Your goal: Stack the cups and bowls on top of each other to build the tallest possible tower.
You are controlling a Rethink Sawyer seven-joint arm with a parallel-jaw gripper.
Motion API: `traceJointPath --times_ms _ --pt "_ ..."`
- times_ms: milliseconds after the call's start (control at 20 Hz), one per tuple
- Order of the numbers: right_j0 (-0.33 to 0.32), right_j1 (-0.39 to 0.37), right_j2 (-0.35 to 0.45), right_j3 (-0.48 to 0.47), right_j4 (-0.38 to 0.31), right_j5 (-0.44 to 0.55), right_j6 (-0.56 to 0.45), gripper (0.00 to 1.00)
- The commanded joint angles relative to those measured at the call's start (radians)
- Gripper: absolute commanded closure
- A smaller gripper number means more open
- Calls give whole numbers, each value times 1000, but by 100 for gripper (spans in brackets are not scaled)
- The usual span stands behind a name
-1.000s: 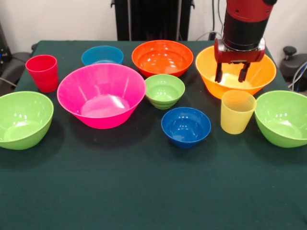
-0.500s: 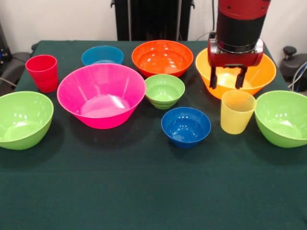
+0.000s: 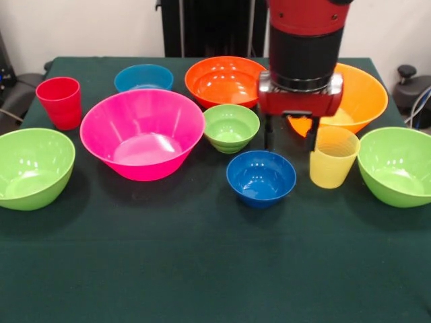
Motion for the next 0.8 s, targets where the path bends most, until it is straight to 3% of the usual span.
traceJointPath --times_ms 50,450,800 --pt "-10 113 32 -44 -9 23 138 0" --pt "32 125 55 27 23 -70 185 0" --pt "78 54 46 91 48 -41 209 0"
